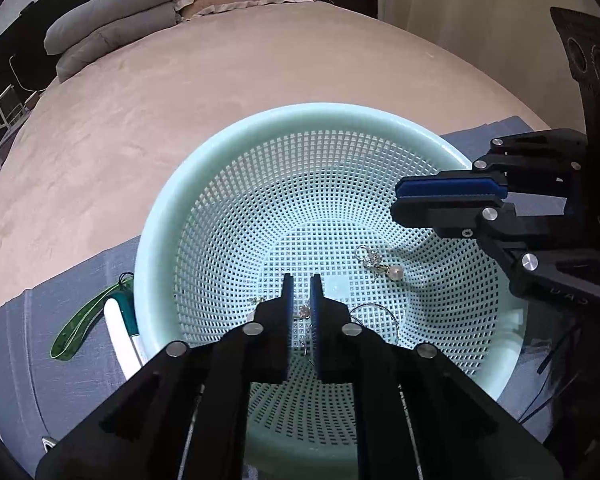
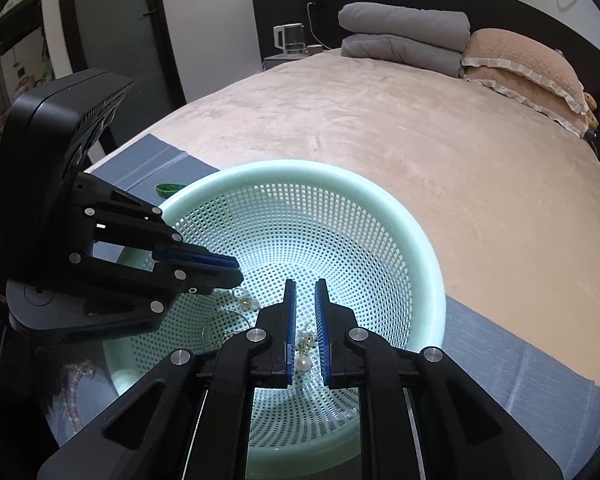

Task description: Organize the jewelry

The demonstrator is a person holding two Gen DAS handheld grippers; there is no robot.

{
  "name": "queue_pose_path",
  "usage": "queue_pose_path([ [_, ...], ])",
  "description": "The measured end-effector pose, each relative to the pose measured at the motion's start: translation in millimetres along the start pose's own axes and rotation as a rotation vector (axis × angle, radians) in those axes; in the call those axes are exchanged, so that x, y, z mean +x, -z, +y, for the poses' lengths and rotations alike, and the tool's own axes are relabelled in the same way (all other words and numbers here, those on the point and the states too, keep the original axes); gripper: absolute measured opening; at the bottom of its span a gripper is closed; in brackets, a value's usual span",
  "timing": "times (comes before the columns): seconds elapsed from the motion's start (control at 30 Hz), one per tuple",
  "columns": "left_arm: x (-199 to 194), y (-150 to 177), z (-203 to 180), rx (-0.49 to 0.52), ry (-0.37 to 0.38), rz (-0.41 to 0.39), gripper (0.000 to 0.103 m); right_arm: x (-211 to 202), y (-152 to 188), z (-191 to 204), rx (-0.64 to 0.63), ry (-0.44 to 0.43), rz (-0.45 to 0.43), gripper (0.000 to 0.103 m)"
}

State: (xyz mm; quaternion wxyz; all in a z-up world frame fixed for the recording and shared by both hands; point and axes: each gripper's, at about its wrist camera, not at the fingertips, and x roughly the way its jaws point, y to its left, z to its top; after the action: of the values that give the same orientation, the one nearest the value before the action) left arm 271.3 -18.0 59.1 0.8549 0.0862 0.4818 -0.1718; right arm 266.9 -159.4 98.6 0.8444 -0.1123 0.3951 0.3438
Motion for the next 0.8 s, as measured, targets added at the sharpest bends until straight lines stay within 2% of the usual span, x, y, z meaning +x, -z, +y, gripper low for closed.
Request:
queue_pose_path([
  [0.03, -5, 1, -1, -0.004, -0.017, -0.009, 0.037, -4, -1, 0, 0.002, 0.001, -0.004, 0.014],
  [0.07, -11, 2, -1, -0.006, -0.032, -0.024, 0.054, -7, -2, 1, 0.001, 0.003, -0.008, 0.017],
  [0.1, -16, 3, 0, -0.011, -0.042, -0.039, 0.061, -11, -2, 3, -0.002, 0.014, -0.014, 0.025],
  [0.13, -22, 4, 0, -0.020, -0.043, -0.050, 0.062, -15, -3, 5, -0.007, 0.025, -0.021, 0.033],
  [0.17, -27, 5, 1, -0.028, -0.043, -0.054, 0.066, -19, -3, 6, -0.011, 0.029, -0.027, 0.038],
  [0.2, -32, 7, 2, -0.033, -0.048, -0.058, 0.072, -23, -3, 7, -0.012, 0.034, -0.035, 0.047],
  [0.23, -36, 9, 2, -0.035, -0.049, -0.066, 0.074, -27, -2, 9, -0.014, 0.044, -0.045, 0.056],
  [0.27, -41, 11, 2, -0.033, -0.052, -0.072, 0.076, -31, -2, 9, -0.013, 0.052, -0.055, 0.059],
  [0.3, -44, 13, 1, -0.033, -0.067, -0.076, 0.087, -35, -1, 9, -0.007, 0.055, -0.064, 0.065],
  [0.33, -47, 15, 1, -0.035, -0.087, -0.084, 0.092, -38, 0, 9, 0.000, 0.054, -0.069, 0.071],
  [0.4, -54, 21, 1, -0.035, -0.096, -0.109, 0.095, -44, 3, 8, 0.009, 0.065, -0.076, 0.076],
  [0.43, -57, 24, 0, -0.040, -0.086, -0.112, 0.096, -46, 5, 8, 0.011, 0.075, -0.078, 0.084],
  [0.47, -58, 26, 0, -0.047, -0.080, -0.111, 0.097, -48, 7, 8, 0.013, 0.087, -0.081, 0.086],
  [0.8, -56, 43, -3, -0.088, -0.079, -0.071, 0.097, -61, 36, -7, 0.133, 0.113, -0.064, 0.088],
])
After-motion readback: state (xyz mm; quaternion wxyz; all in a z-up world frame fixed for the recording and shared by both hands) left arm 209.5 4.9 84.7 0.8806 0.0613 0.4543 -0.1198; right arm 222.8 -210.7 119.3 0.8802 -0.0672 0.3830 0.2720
